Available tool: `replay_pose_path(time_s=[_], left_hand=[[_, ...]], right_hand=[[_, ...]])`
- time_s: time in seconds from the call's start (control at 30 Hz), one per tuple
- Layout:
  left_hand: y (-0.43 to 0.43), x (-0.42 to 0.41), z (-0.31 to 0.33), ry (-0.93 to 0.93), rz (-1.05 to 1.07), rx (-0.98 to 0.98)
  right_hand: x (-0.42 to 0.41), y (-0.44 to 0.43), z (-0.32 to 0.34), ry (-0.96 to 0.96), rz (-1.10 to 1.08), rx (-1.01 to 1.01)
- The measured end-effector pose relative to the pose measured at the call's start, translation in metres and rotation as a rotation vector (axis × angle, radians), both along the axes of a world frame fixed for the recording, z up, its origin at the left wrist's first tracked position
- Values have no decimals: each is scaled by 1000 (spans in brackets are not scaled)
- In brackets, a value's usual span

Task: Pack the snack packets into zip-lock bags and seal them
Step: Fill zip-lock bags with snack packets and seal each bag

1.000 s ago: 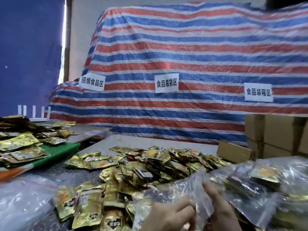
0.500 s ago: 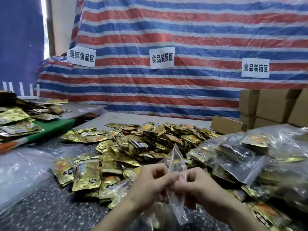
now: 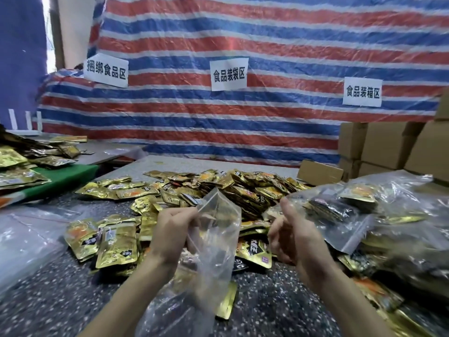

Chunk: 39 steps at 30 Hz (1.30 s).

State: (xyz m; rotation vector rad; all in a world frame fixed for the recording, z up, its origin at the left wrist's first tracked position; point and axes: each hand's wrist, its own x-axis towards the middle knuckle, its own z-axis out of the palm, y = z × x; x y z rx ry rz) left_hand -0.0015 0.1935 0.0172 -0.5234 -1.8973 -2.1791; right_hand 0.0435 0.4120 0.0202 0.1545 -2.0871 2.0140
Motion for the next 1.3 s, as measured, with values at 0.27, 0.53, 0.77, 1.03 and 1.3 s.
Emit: replay_pose_path(time_s=[0.27, 0.53, 0.77, 1.03, 1.3], left_hand=[[-2, -6, -3, -36, 32, 85], [0, -6, -8, -34, 2, 15], [1, -2, -9, -13, -40, 15], [13, 12, -11, -70, -150, -145], [20, 14, -13, -108, -141, -216]], right_hand=[[-28, -12, -53, 58, -182, 1167], [-36, -7, -55, 226, -392, 1141], [2, -7, -3, 357, -486, 101], [17, -14, 26, -55, -229, -734], [13, -6, 22, 105, -256, -453]])
